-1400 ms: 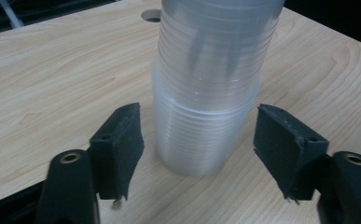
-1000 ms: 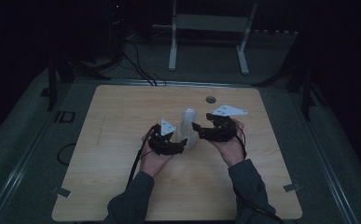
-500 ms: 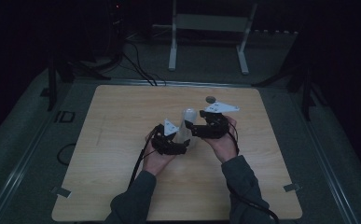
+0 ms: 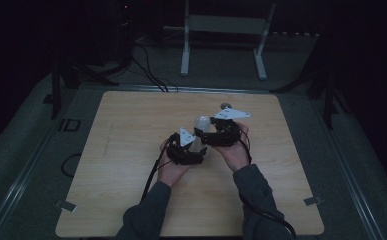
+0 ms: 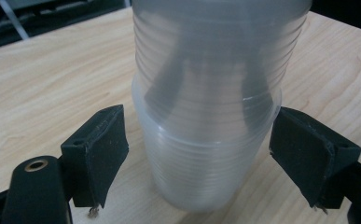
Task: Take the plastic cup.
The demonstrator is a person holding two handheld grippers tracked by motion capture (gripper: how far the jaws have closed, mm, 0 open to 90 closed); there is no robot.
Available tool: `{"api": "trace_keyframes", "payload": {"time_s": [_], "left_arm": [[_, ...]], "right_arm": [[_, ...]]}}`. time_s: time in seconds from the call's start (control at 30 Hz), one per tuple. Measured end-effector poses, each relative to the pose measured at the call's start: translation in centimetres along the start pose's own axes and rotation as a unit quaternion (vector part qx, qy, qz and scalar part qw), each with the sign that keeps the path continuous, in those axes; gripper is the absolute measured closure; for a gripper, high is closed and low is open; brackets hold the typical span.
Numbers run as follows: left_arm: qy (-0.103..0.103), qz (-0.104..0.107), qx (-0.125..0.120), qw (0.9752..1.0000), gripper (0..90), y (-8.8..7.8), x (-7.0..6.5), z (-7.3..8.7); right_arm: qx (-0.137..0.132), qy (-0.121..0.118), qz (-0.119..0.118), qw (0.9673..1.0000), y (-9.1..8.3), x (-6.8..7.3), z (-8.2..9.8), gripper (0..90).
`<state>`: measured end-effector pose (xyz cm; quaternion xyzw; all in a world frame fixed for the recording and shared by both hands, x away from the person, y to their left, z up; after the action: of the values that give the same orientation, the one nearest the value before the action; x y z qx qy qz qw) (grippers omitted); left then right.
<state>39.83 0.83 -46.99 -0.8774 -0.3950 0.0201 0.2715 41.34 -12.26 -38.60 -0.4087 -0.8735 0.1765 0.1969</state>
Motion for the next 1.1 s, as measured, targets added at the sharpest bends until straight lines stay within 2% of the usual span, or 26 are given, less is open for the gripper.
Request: {"api": "trace_keyframes", "payload": {"time_s": [0.17,0.47,0.67,1.1], "left_arm": [[0.005,-0.009,-0.006,0.9999,20.1,0.29,-0.28,-0.08],[0.006,-0.008,-0.007,0.9999,21.9,0.57,-0.4,-0.01],[0.003,-0.013,-0.01,0.9999,22.4,0.72,-0.48,0.05],[0.009,-0.02,-0.01,0.9997,22.7,0.8,-0.58,0.23]], "right_arm": [[0.0,-0.002,-0.001,1.0,0.26,0.07,-0.18,26.3],[0.004,-0.008,0.002,1.0,0.75,0.22,-0.18,27.3],[0.0,-0.009,-0.001,1.0,0.75,0.2,-0.26,36.7],[-0.004,-0.004,-0.002,1.0,0.62,0.05,-0.38,37.9]]}}
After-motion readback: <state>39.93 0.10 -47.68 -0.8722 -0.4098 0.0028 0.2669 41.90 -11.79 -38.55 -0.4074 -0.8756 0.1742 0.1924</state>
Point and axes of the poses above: each handheld gripper's, and its own axes: y roughly forward along the jaws, z roughly out of its underside, x roughly to its left, the point moved 3 cm from there along y, roughly forward along the jaws, and after that the axes turned 11 degrees about y, right-handed, at the moved point
